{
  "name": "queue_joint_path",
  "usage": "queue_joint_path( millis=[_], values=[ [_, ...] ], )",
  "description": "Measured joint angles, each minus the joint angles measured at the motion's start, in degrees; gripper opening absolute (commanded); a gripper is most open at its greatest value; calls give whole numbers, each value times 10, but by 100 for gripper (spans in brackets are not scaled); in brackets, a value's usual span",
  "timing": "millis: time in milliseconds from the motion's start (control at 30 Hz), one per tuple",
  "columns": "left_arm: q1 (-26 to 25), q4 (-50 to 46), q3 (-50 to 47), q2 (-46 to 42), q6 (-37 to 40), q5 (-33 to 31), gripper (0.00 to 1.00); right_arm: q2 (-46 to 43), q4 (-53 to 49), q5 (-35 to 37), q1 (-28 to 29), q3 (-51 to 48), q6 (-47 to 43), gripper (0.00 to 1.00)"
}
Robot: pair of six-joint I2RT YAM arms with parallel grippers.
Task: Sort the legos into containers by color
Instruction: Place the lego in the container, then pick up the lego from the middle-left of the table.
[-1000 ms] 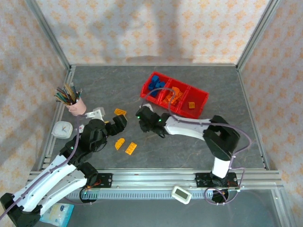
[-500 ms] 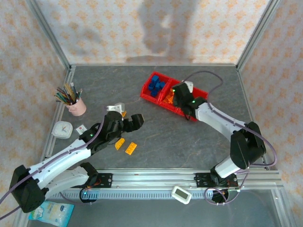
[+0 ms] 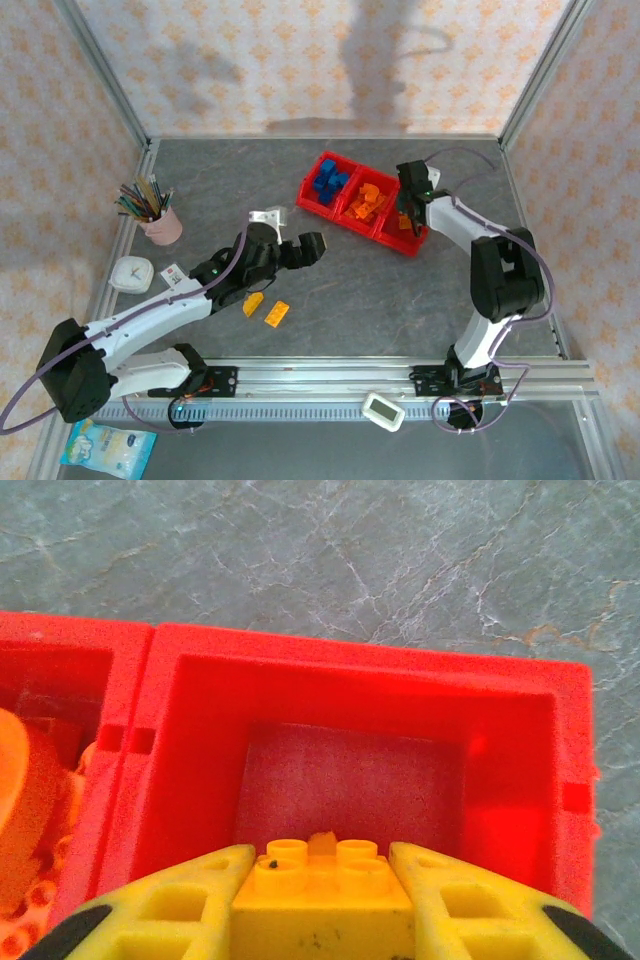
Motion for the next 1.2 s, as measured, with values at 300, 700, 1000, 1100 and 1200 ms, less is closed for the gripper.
queue_joint_path(
  millis=[300, 700, 1000, 1100, 1200],
  values=[
    [0, -1, 3, 0, 11, -3, 99, 14, 3, -17, -3, 24, -11, 51],
    [0, -36, 2, -78, 15, -55, 99, -90, 3, -50, 91, 10, -20, 63],
    [0, -116, -43, -202, -6, -129, 99, -87, 9, -56, 250, -2, -11, 68],
    [0, -149, -51, -240, -18, -154, 99, -62, 18, -56, 291, 2, -9, 72],
    [0, -184, -55, -274, -33, -176, 99, -15, 21, -57, 324, 22, -9, 75]
  ],
)
